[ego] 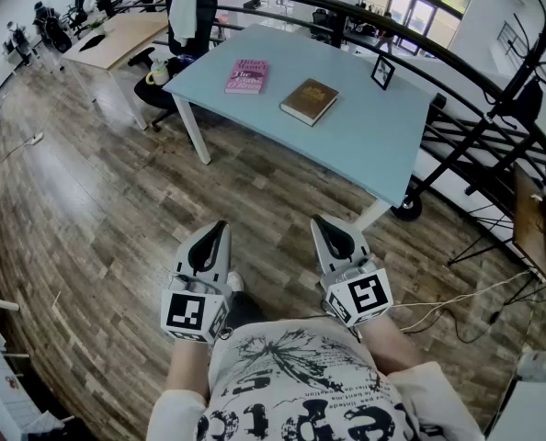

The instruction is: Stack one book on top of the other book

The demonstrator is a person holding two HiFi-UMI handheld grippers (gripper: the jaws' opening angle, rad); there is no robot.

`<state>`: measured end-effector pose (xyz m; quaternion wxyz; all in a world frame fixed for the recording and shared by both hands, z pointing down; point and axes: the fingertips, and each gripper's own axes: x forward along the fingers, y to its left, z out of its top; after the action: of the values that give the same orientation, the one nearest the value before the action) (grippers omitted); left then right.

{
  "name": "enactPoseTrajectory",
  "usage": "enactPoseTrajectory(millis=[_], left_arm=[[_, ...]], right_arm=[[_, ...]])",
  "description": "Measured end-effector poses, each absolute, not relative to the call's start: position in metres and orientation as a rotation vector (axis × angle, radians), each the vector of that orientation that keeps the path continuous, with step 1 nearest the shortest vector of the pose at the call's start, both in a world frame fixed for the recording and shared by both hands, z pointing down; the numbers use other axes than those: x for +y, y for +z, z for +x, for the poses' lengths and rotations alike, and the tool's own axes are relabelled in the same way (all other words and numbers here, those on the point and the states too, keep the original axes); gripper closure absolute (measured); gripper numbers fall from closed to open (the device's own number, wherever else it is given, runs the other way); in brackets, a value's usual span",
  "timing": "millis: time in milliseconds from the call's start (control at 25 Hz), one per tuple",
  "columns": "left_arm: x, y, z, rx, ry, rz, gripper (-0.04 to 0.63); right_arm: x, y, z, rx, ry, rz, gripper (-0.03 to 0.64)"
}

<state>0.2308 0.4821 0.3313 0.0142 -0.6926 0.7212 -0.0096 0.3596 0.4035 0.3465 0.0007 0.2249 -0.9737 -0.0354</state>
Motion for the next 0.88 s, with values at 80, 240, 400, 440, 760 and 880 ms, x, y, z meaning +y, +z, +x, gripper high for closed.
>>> enactPoseTrajectory(millis=[80, 240, 400, 440, 760, 880], left_arm=[[0.480, 0.330, 0.229, 2.246, -0.033, -2.164, 0.584], [0.475, 0.332, 0.225, 2.235, -0.038, -2.171, 0.585], [0.468, 0.330, 0.220, 2.259, -0.040, -2.188, 0.584], [0.466, 0.335, 0.218, 2.253, -0.040, -2.197, 0.584], [0.442, 0.359, 0.162, 2.289, -0.031, -2.212, 0.584], [0.429, 0.361, 0.123, 2.328, -0.031, -2.203, 0.584]], right_arm=[[0.404, 0.346, 0.356, -3.055, -0.113, 0.702, 0.626], [0.400, 0.349, 0.350, -3.053, -0.109, 0.696, 0.626], [0.398, 0.355, 0.345, -3.047, -0.085, 0.670, 0.626], [0.399, 0.357, 0.342, -3.046, -0.080, 0.655, 0.626], [0.380, 0.380, 0.291, -3.026, 0.022, 0.605, 0.624], [0.361, 0.388, 0.255, -2.994, 0.027, 0.610, 0.623]])
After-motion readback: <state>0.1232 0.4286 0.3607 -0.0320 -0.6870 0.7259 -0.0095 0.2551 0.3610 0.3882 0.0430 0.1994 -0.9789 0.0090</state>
